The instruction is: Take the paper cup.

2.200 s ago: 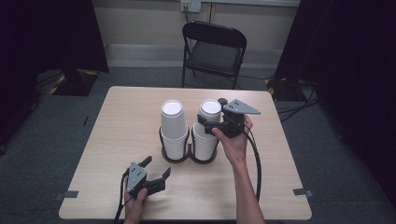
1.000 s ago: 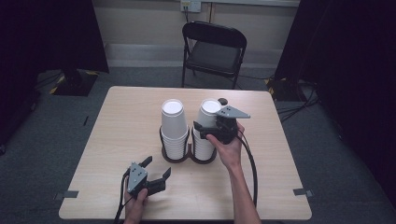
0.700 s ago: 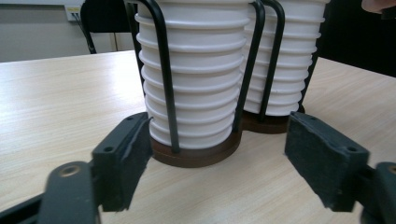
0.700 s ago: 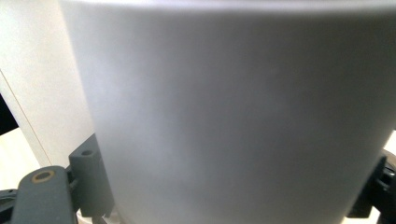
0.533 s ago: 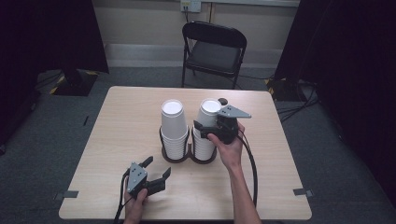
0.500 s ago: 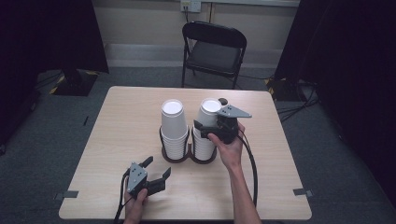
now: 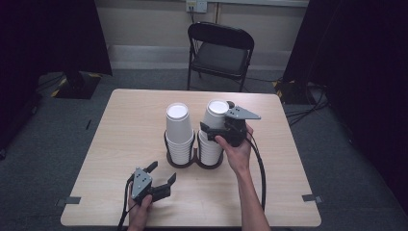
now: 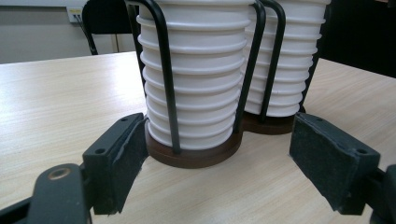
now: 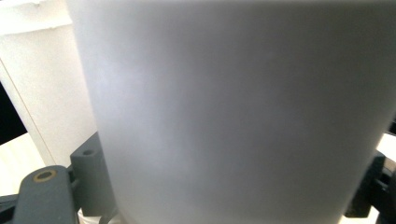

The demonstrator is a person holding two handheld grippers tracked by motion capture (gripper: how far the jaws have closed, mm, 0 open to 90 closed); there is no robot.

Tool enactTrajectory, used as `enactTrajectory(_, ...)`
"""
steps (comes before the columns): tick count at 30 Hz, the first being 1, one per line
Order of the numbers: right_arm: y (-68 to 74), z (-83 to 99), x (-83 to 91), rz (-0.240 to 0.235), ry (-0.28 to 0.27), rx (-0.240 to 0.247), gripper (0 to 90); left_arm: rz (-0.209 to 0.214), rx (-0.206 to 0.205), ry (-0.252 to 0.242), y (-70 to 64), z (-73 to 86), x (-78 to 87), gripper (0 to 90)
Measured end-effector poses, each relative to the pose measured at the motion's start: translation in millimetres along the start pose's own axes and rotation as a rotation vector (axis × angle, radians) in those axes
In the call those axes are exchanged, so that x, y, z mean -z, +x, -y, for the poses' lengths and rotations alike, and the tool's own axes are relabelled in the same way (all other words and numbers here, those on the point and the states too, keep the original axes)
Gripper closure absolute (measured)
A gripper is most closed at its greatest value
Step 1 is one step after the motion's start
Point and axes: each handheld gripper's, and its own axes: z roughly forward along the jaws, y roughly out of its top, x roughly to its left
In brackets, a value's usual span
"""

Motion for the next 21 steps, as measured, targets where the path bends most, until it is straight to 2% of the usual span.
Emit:
enactTrajectory(4, -0.9, -4.7, 3.8, 0.000, -0.024, -0.003, 14.7, 0.010, -0.009, 0.009, 0.4, -0.4, -0.6, 16.5)
enactTrajectory(8, -0.4, -7.3, 5.2, -0.004, -0.018, -0.003, 14.7, 0.011, 0.015, 0.007, 1.4, -0.2, -0.6, 16.5)
enactTrajectory(12, -0.8, -9.8, 6.7, -0.018, -0.023, -0.016, 14.8, 0.028, 0.016, 0.015, 2.6, -0.6, -1.4, 16.5)
enactTrajectory(16, -0.7, -13.9, 10.0, -0.016, -0.032, -0.017, 14.9, 0.016, -0.011, 0.021, 0.6, -0.9, -2.0, 16.6)
enactTrajectory(21, -1.1, -19.2, 13.2, -0.013, -0.069, -0.032, 14.8, 0.010, -0.016, 0.023, -0.8, -0.9, -2.1, 16.9)
